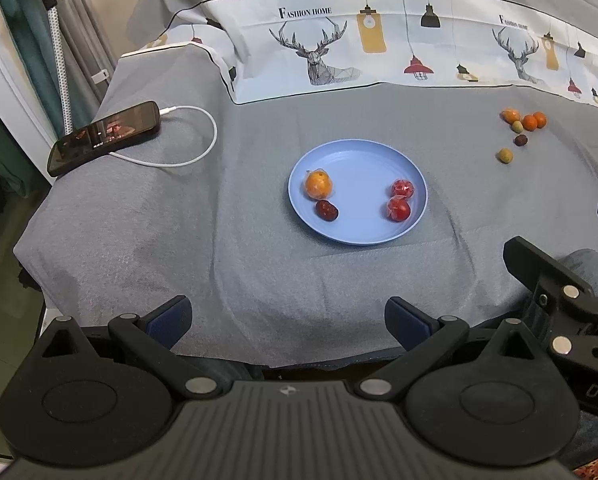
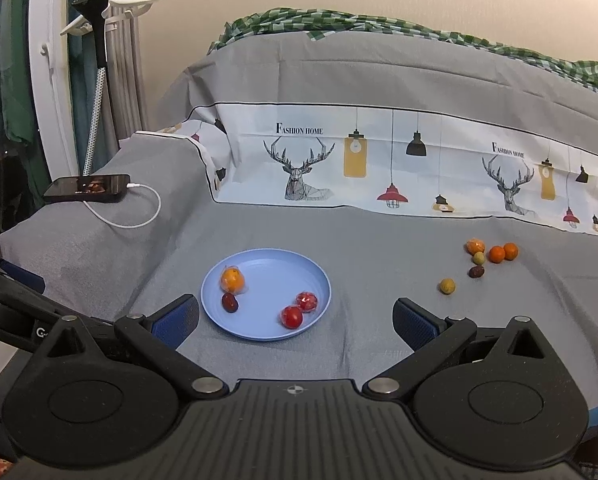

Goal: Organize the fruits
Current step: 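Open both tools to release the mandarin and tomato onto the plate, then grasp a small yellow fruit with the left tool while the right tool grasps a mandarin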

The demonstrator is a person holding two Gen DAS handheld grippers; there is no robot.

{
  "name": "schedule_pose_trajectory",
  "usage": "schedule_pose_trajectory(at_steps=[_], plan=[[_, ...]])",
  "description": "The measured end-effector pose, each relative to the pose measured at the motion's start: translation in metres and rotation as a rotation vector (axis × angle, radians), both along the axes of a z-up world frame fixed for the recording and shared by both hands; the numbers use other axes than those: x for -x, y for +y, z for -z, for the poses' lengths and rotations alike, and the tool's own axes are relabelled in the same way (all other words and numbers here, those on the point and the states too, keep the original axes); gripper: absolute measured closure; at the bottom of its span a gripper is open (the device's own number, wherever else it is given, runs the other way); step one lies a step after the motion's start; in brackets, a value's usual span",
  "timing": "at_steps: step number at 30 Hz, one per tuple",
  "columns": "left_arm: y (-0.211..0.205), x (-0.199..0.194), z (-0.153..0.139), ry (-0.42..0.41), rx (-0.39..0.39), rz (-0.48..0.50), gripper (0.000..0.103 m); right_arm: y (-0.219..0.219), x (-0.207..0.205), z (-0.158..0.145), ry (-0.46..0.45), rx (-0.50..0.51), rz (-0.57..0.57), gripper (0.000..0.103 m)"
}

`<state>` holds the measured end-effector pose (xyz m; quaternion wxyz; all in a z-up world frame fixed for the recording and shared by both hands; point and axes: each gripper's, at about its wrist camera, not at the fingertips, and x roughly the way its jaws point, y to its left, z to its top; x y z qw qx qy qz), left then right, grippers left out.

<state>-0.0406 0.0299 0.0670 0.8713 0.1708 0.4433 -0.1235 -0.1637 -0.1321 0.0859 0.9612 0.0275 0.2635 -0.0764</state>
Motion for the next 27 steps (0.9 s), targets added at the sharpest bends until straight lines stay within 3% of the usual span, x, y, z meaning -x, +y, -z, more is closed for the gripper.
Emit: schedule_pose_trajectory(at_steps=[8, 14, 20, 27], plan=[[-0.016, -0.017, 0.011, 0.042, -0.042, 0.018, 0.0, -0.013, -0.011, 0.01, 0.018, -0.038, 0.018, 0.001], [-0.051, -0.036, 0.026, 0.119, -0.041, 0.054, 0.0, -0.062, -0.018, 0.024, 0.026, -0.118, 0.165, 0.001], [-0.125, -0.065, 0.038, 0.174, -0.002, 0.137, 0.0, -0.145, -0.022, 0.037, 0.02, -0.099, 0.362, 0.001], [-0.25, -0.101, 0.06, 0.122, 0.012, 0.299, 0.0, -0.272, -0.054, 0.064, 0.024, -0.035, 0.559, 0.001]])
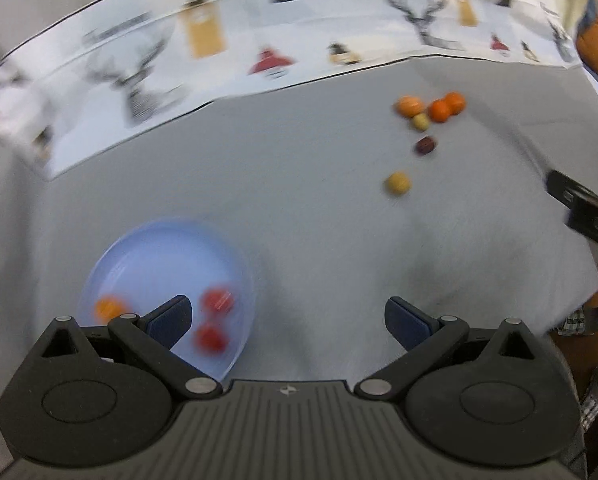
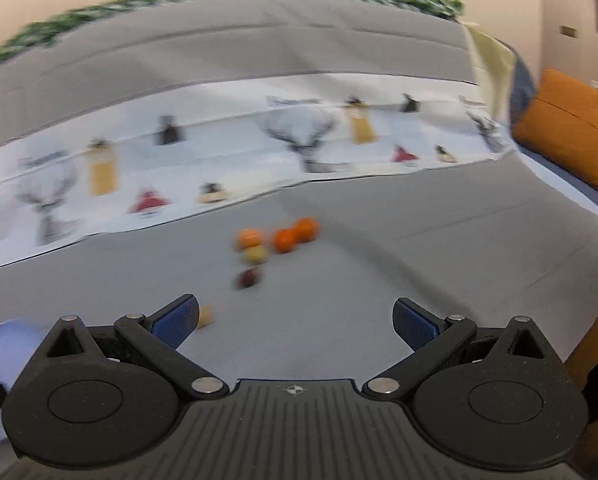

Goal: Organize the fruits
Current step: 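Grasp a small yellow fruit with the left tool while the right tool grasps a mandarin, then carry the yellow fruit and mandarin toward the blue plate with both tools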

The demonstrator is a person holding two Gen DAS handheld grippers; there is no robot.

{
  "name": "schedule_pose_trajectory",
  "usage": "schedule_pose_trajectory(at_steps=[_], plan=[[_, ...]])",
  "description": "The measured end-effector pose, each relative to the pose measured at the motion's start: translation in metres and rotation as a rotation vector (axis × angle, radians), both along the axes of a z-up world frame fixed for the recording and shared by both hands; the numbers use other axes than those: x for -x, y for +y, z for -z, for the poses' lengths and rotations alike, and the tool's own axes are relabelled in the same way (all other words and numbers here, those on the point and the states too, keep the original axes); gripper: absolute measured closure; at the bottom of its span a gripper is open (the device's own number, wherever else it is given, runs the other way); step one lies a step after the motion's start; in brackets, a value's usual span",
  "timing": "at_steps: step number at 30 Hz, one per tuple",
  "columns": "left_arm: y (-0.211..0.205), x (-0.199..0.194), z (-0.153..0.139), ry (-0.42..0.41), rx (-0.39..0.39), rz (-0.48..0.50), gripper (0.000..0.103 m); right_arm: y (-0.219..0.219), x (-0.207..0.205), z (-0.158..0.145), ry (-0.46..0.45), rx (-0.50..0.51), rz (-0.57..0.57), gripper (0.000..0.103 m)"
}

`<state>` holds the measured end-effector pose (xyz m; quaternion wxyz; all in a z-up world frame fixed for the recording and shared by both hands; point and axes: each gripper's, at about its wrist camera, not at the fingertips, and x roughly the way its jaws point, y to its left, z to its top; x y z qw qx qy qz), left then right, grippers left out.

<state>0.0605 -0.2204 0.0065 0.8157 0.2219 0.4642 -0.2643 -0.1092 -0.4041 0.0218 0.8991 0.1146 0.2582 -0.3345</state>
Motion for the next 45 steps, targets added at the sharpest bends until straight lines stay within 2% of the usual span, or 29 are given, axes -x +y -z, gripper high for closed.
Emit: schedule_pose_trajectory(at_steps=[3, 7, 10, 12, 14, 17, 20, 21, 22, 23, 24, 28, 33, 41, 45], plan=[[-0.048, -0.015, 0.024, 0.019, -0.001, 0.051, 0.0, -0.056, -0.035, 0.028, 0.039, -0.025, 0.027, 0.001], [-0.104, -0.041, 0.064, 0.035, -0.028, 0.098, 0.0, -0.123, -0.097, 0.075, 0.111, -0.069, -0.011, 0.001], [-0.135, -0.057, 0.092, 0.011, -0.054, 0.122, 0.0, -0.16, -0.134, 0.105, 0.117, -0.047, -0.032, 0.008], [-0.149, -0.067, 0.107, 0.01, -0.056, 0.14, 0.0, -0.175, -0.154, 0.118, 0.119, -0.012, -0.053, 0.016], [-0.159, -0.074, 0.12, 0.016, -0.051, 0.156, 0.0, -0.188, -0.169, 0.131, 0.122, 0.002, -0.092, 0.018], [-0.169, -0.083, 0.135, 0.032, -0.058, 0.166, 0.001, -0.194, -0.183, 0.141, 0.068, 0.03, -0.149, 0.019], [-0.171, -0.089, 0.138, 0.047, -0.028, 0.163, 0.001, -0.194, -0.202, 0.14, 0.078, 0.053, -0.184, 0.019], [-0.172, -0.091, 0.138, 0.051, -0.018, 0.168, 0.009, -0.195, -0.206, 0.139, 0.074, 0.05, -0.186, 0.02], [-0.172, -0.091, 0.137, 0.062, 0.003, 0.181, 0.027, -0.196, -0.209, 0.139, 0.071, 0.047, -0.185, 0.026], [-0.172, -0.09, 0.133, 0.072, 0.024, 0.194, 0.042, -0.195, -0.209, 0.137, 0.061, 0.049, -0.185, 0.053], [-0.172, -0.088, 0.129, 0.075, 0.029, 0.212, 0.073, -0.194, -0.208, 0.135, 0.051, 0.052, -0.188, 0.067], [-0.161, -0.082, 0.112, 0.062, 0.034, 0.201, 0.074, -0.191, -0.193, 0.127, 0.055, -0.003, -0.077, 0.067], [-0.123, -0.07, 0.075, 0.021, 0.05, 0.156, 0.074, -0.176, -0.139, 0.097, -0.005, -0.068, 0.049, 0.067], [-0.022, -0.035, 0.004, -0.034, 0.06, 0.052, 0.074, -0.1, -0.05, 0.018, -0.168, -0.066, 0.063, 0.067], [0.036, -0.008, -0.028, -0.07, 0.057, 0.0, 0.074, -0.045, -0.02, -0.012, -0.199, -0.063, -0.004, 0.067]])
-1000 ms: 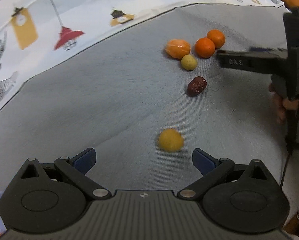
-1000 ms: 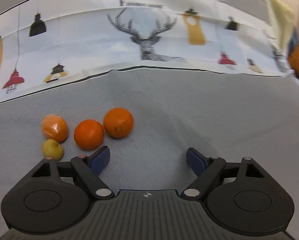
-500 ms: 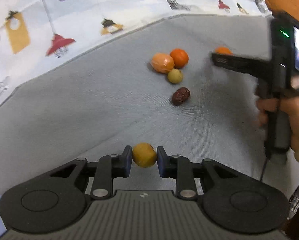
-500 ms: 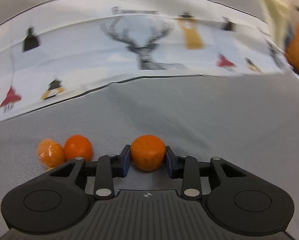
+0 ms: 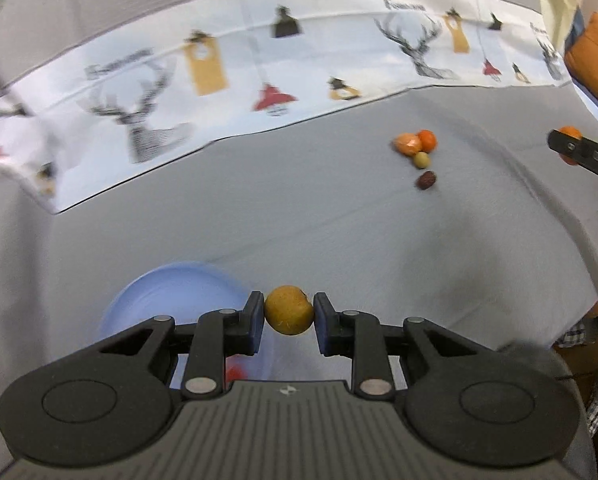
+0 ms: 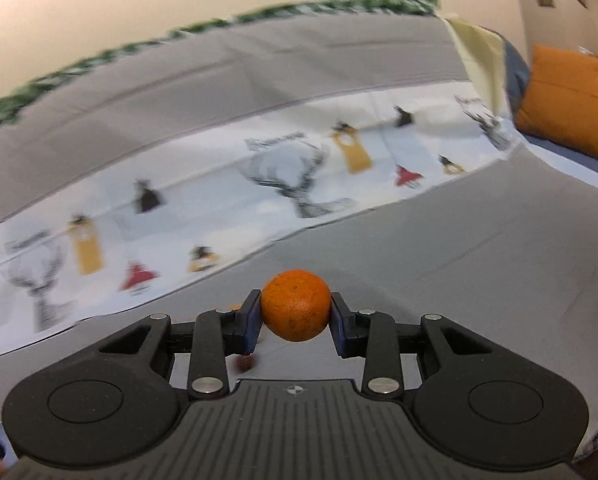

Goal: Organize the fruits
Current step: 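Carry the yellow fruit and mandarin toward the blue plate with both tools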

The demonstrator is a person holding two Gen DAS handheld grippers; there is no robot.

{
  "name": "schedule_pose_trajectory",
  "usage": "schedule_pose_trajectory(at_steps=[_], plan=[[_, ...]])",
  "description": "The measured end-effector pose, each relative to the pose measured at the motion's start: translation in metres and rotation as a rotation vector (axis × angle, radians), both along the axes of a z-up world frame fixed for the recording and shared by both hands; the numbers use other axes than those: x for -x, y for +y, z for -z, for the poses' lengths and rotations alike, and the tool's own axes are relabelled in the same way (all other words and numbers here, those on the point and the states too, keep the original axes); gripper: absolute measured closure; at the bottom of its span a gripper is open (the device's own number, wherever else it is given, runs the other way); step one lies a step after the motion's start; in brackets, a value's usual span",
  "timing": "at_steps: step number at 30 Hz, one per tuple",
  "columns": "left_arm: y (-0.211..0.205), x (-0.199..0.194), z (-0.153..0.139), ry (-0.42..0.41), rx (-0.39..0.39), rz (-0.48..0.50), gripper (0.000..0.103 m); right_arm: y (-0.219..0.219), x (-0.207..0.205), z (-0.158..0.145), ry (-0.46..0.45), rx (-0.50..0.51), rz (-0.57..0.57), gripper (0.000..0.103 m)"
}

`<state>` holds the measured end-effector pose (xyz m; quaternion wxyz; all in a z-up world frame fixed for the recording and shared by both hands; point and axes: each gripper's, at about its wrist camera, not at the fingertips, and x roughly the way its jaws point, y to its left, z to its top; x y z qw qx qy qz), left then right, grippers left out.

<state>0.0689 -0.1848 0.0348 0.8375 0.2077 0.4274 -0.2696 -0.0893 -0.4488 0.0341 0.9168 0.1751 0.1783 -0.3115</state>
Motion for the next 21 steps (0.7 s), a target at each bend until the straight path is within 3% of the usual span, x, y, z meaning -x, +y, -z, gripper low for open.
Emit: schedule_pose_trajectory(at_steps=[10, 21], plan=[[0.141, 0.067, -0.048, -0.031, 0.059, -0.168, 0.074, 0.16, 0.053, -0.044, 0.001, -0.039, -0.337, 0.067], [0.221, 0.118, -0.052, -0.058, 0.076, -0.281, 0.074, 0.288, 0.076, -0.052, 0.098, 0.034, -0.608, 0.067]])
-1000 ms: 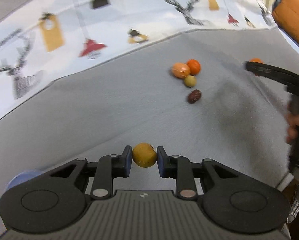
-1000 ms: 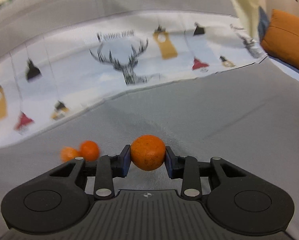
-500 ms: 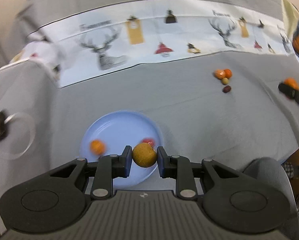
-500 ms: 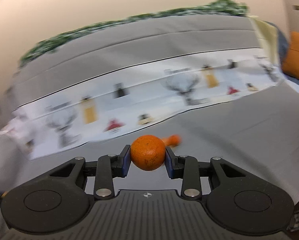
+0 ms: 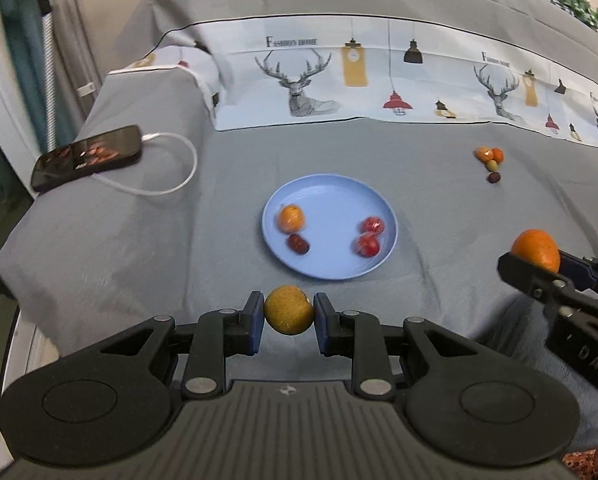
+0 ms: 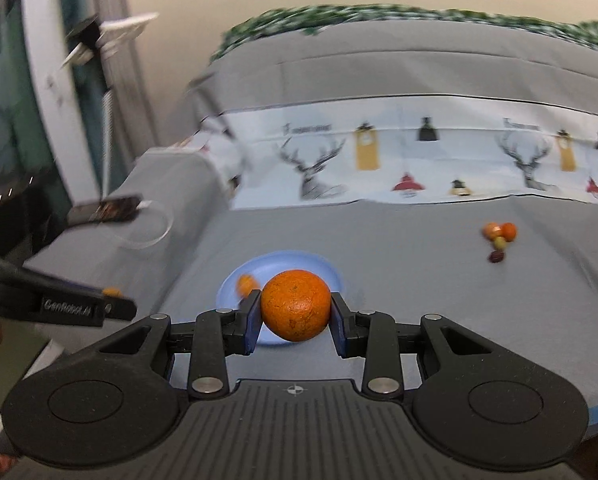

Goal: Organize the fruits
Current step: 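Carry the yellow fruit and mandarin toward the blue plate with both tools, then lower the yellow fruit and mandarin over the blue plate with both tools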

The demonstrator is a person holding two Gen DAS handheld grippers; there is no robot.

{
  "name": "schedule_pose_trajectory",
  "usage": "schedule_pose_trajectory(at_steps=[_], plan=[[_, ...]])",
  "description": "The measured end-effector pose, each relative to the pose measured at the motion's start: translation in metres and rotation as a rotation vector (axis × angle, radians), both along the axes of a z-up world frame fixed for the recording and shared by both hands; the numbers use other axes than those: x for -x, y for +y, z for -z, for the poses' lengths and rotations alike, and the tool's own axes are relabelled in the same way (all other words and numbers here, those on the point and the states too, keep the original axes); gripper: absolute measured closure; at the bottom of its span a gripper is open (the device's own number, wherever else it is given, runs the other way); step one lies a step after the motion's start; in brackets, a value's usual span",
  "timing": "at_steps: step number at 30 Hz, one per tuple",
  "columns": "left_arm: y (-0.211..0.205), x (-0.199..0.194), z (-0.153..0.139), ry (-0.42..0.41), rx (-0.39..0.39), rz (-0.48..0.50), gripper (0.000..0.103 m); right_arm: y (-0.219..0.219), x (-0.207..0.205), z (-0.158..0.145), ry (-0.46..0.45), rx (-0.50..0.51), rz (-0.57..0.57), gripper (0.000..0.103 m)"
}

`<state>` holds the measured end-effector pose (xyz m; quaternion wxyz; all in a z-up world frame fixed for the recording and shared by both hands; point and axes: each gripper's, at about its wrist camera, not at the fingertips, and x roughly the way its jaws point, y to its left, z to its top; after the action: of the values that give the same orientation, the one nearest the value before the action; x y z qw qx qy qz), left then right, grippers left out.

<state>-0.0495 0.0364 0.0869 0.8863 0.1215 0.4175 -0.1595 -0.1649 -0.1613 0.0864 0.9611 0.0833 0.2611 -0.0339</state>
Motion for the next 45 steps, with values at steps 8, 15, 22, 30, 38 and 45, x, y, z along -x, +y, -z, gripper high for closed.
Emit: schedule_pose_trajectory(at_steps=[8, 15, 22, 30, 38, 45], plan=[[0.017, 0.006, -0.003, -0.006, 0.036, 0.009, 0.074, 0.025, 0.008, -0.007, 0.001, 0.063, -0.02, 0.067], [0.016, 0.002, -0.001, 0.003, 0.048, 0.019, 0.074, 0.027, 0.004, -0.007, 0.01, 0.084, -0.01, 0.067], [0.016, -0.002, 0.002, 0.013, 0.045, 0.017, 0.074, 0.028, 0.0, -0.005, 0.02, 0.085, -0.009, 0.067], [0.014, -0.008, 0.008, 0.031, 0.035, 0.01, 0.074, 0.027, -0.006, -0.002, 0.039, 0.079, -0.011, 0.067], [0.011, -0.02, 0.017, 0.058, 0.02, 0.008, 0.074, 0.026, -0.018, 0.006, 0.078, 0.076, -0.026, 0.067], [0.005, -0.046, 0.025, 0.077, 0.001, 0.0, 0.074, 0.023, -0.041, 0.014, 0.114, 0.081, -0.042, 0.067]])
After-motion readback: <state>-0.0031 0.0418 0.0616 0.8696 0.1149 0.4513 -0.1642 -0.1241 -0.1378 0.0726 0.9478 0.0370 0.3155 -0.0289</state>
